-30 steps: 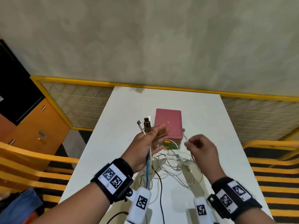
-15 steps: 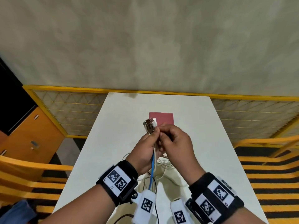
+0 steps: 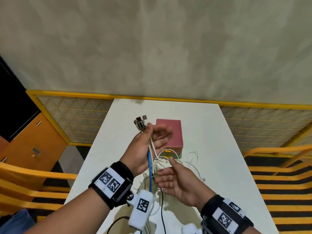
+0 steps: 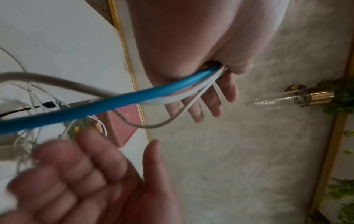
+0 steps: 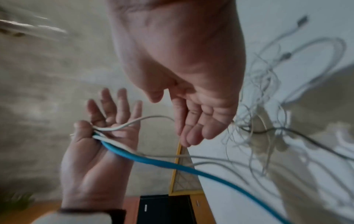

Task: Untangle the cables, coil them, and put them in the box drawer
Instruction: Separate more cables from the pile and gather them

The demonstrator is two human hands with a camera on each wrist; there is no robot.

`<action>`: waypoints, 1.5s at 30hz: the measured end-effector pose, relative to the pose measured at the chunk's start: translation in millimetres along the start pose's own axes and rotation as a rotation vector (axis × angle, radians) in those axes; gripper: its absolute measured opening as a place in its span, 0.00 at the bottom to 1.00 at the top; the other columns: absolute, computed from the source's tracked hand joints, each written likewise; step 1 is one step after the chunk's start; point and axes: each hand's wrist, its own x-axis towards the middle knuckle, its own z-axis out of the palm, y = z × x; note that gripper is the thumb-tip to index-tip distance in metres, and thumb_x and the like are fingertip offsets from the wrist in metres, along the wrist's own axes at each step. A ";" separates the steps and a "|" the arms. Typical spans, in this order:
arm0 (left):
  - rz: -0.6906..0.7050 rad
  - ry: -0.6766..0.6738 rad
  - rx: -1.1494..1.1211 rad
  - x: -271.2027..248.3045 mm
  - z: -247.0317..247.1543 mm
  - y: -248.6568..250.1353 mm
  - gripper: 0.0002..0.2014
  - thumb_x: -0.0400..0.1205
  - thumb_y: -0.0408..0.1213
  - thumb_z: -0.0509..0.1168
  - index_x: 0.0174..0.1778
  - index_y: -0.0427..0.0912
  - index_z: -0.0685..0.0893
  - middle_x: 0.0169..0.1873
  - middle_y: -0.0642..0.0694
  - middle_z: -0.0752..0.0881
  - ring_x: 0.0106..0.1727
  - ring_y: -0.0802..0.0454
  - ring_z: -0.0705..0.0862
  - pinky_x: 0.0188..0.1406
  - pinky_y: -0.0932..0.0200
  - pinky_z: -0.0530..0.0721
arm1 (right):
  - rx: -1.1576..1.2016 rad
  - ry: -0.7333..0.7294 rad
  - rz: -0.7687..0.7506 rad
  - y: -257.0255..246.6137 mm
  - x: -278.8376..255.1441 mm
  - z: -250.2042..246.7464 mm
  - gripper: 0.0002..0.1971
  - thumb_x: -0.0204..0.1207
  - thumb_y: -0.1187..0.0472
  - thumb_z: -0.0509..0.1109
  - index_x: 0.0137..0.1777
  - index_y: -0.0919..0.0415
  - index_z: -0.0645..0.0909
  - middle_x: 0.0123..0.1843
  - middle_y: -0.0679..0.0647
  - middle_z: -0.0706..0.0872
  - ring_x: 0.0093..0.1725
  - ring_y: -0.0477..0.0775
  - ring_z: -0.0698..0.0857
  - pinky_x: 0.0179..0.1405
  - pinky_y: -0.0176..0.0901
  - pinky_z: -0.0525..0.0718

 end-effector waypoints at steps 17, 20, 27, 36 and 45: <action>-0.588 -0.178 0.706 -114.5 -111.8 -17.1 0.22 0.83 0.53 0.67 0.27 0.43 0.81 0.18 0.47 0.75 0.18 0.55 0.70 0.23 0.61 0.68 | 0.519 0.068 -0.105 -50.2 45.6 -20.9 0.11 0.87 0.58 0.57 0.50 0.63 0.78 0.39 0.59 0.90 0.29 0.53 0.90 0.32 0.48 0.91; -0.298 0.084 0.370 -87.3 -87.7 -12.8 0.15 0.80 0.47 0.69 0.31 0.42 0.82 0.22 0.44 0.73 0.18 0.54 0.63 0.18 0.62 0.60 | 0.442 0.006 -0.101 -27.3 41.4 -7.8 0.13 0.88 0.59 0.56 0.47 0.62 0.79 0.45 0.62 0.93 0.41 0.57 0.94 0.39 0.53 0.91; -0.006 0.109 0.676 -24.4 -28.7 -43.7 0.09 0.72 0.27 0.77 0.37 0.45 0.87 0.34 0.50 0.88 0.35 0.56 0.85 0.41 0.60 0.84 | 0.487 -0.119 -0.122 -10.8 24.9 25.6 0.09 0.77 0.59 0.64 0.46 0.65 0.82 0.33 0.54 0.79 0.30 0.52 0.84 0.33 0.45 0.88; -0.182 -0.105 0.834 -66.9 -45.9 -43.2 0.06 0.73 0.28 0.75 0.33 0.34 0.85 0.25 0.52 0.81 0.26 0.58 0.76 0.30 0.65 0.74 | 0.313 -0.026 0.004 -35.8 26.1 0.3 0.14 0.87 0.59 0.55 0.42 0.58 0.78 0.45 0.61 0.93 0.46 0.59 0.91 0.46 0.59 0.86; -0.511 -0.524 1.157 -109.3 -74.1 0.9 0.07 0.74 0.41 0.77 0.36 0.50 0.85 0.31 0.59 0.84 0.36 0.67 0.80 0.39 0.78 0.71 | 0.369 0.043 0.028 -38.6 39.7 -8.1 0.15 0.88 0.58 0.57 0.44 0.62 0.80 0.42 0.62 0.93 0.40 0.61 0.94 0.40 0.57 0.91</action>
